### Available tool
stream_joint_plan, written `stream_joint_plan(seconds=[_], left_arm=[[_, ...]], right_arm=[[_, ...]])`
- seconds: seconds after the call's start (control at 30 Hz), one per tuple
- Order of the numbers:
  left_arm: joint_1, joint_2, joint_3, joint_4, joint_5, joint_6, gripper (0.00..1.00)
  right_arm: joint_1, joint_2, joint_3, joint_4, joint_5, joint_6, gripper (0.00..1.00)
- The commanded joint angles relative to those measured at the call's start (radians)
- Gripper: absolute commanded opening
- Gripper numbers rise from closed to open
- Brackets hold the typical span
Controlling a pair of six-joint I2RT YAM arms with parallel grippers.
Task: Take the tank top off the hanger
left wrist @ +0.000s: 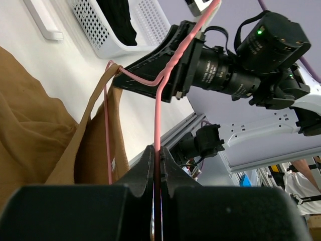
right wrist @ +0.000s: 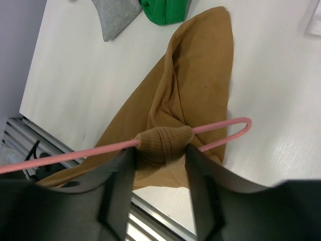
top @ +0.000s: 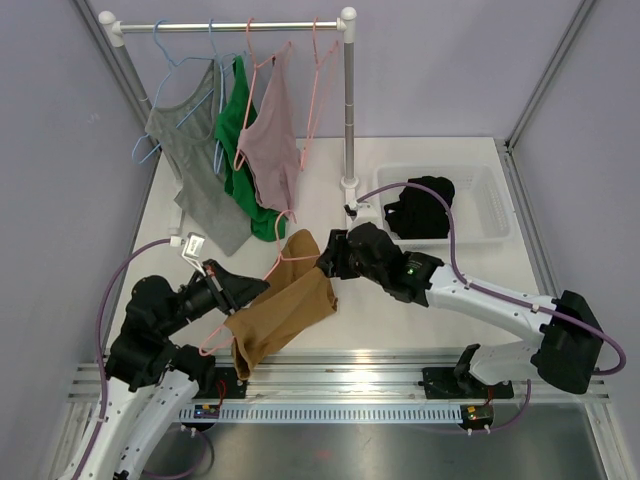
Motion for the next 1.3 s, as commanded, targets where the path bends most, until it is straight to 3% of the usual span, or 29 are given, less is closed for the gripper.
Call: stream_joint_plan(seconds=[0.0,0.1,0.17,0.2,0.37,0.5,0.7,0.8,1.0,1.03,1.27], left_arm=[[-0.003,-0.017,0.007,0.083,0.007,-0.024,0.00],[-0.004,-0.022,0.019,0.068,-0.001,-0.016,0.00],[-0.003,-0.024,0.025,0.063,0.001,-0.015,0.00],[-0.003,-0.025,0.027,0.063,0.001,-0.010,0.00],[-0.003,-0.002,0.068,-0.053,-0.054,0.088,0.00],[-0.003,0.025,0.087,-0.092,0.018,0.148,0.00],[-0.003,-0.025,0.113,-0.041,0.082,0.129,0.00],[-0.003,-0.042,0.113,0.055,0.136,0.085,0.00],[-0.003,-0.068,0.098,0.395,0.132,-0.025,0.00],[-0.003,-0.067,0.085,0.539,0.107,-0.057,0.00],[-0.003,0.128,0.163,0.885,-0.013,0.074,0.00]], right_arm=[[0.009,0.016,0.010,0.090,0.045,0.007,0.47],[0.009,0.021,-0.007,0.098,0.054,0.007,0.32],[0.009,0.021,-0.019,0.098,0.076,0.006,0.03],[0.009,0.021,-0.021,0.087,0.091,0.006,0.00],[0.006,-0.030,-0.025,-0.011,0.191,-0.034,0.00],[-0.041,-0.031,0.008,-0.130,0.300,-0.094,0.00],[-0.221,-0.031,-0.006,-0.143,0.228,-0.169,0.00],[-0.238,-0.047,0.027,-0.166,0.151,-0.201,0.00],[-0.239,-0.221,0.053,-0.194,-0.068,-0.209,0.00],[-0.239,-0.276,0.059,-0.201,-0.141,-0.207,0.00],[-0.239,-0.482,0.128,-0.151,-0.643,-0.122,0.00]])
